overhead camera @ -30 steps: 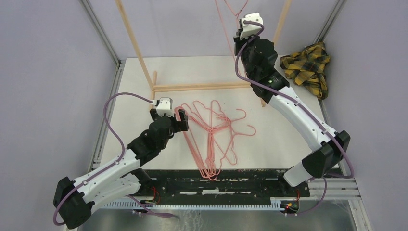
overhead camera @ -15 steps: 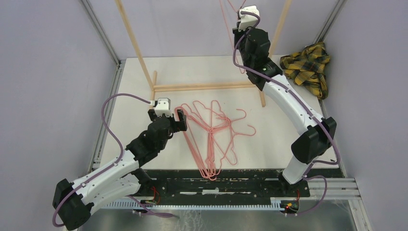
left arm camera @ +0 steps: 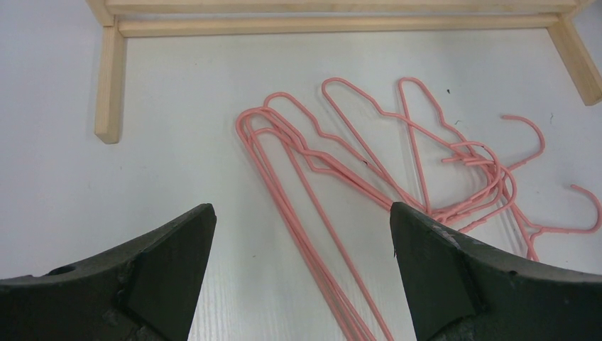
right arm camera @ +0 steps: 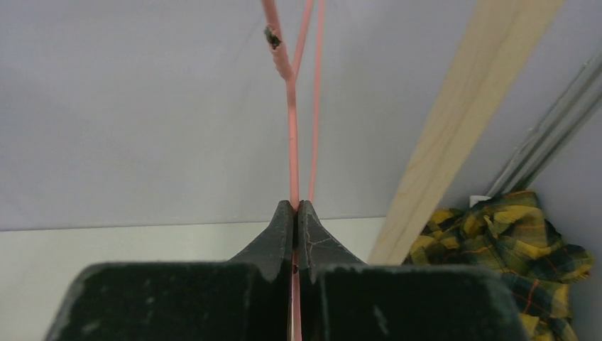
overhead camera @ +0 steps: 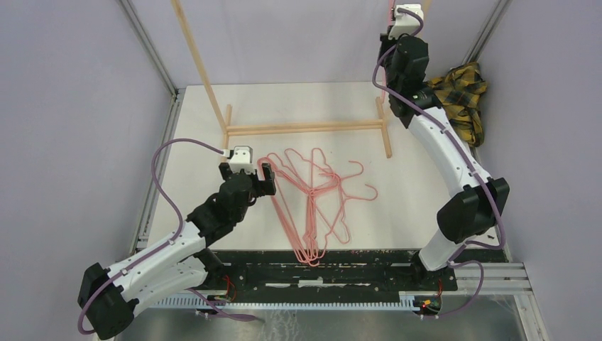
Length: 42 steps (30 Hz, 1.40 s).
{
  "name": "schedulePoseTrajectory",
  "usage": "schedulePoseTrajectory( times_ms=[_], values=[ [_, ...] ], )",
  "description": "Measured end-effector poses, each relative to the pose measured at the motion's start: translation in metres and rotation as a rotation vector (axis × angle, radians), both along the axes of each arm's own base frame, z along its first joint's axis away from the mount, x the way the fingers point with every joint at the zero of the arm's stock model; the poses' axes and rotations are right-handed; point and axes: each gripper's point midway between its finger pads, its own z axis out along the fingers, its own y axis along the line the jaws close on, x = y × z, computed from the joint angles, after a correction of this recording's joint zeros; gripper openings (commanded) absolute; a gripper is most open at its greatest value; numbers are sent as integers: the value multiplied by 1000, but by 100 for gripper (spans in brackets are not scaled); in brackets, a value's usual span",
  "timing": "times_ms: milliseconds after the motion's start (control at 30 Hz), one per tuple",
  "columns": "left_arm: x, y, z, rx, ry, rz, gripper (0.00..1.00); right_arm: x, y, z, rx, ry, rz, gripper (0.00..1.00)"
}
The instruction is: Organize the hangers
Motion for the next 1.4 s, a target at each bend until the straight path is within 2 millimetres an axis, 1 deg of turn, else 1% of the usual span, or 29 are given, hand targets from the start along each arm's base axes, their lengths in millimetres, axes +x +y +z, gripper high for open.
schedulePoseTrajectory(
  times_ms=[100,200,300,500,533,600,667,700,767,800,833,933,967,1033,1133,1267,1400],
  values=[
    [0,0,-2,4,5,0,99,5,-26,0,13,3,-48,1],
    [0,0,-5,9,10,0,99,8,-46,-1,31,7,-84,1],
    [-1,1,-7,13,14,0,99,10,-58,-2,48,11,-101,0],
    [-1,1,-8,15,16,0,99,10,-72,-3,78,18,-110,1],
    [-1,1,-8,17,17,0,99,9,-74,-3,83,20,-112,5],
    [-2,2,-9,19,20,0,99,8,-77,-3,92,24,-114,33],
    [-2,2,-9,20,21,0,99,6,-79,-4,102,34,-114,51],
    [-2,2,-9,20,21,0,99,3,-82,-11,90,66,-119,60],
    [-2,2,-9,20,21,0,99,0,-85,-18,93,89,-124,72],
    [-2,2,-9,21,22,0,99,-2,-86,-23,92,101,-126,77],
    [-2,2,-9,21,22,0,99,-6,-88,-29,90,121,-130,79],
    [-2,2,-9,21,22,0,99,-20,-91,-40,85,161,-132,87],
    [-2,2,-10,22,23,0,99,-25,-91,-40,85,165,-131,88],
    [-2,2,-11,25,26,1,99,-41,-94,-35,85,161,-130,89],
    [-2,2,-13,30,31,0,99,-69,-99,-18,92,124,-135,91],
    [-2,2,-15,35,37,0,99,-121,-115,10,100,41,-174,93],
    [-1,1,-20,47,50,0,99,-171,-130,42,113,-60,-205,89]
  ],
)
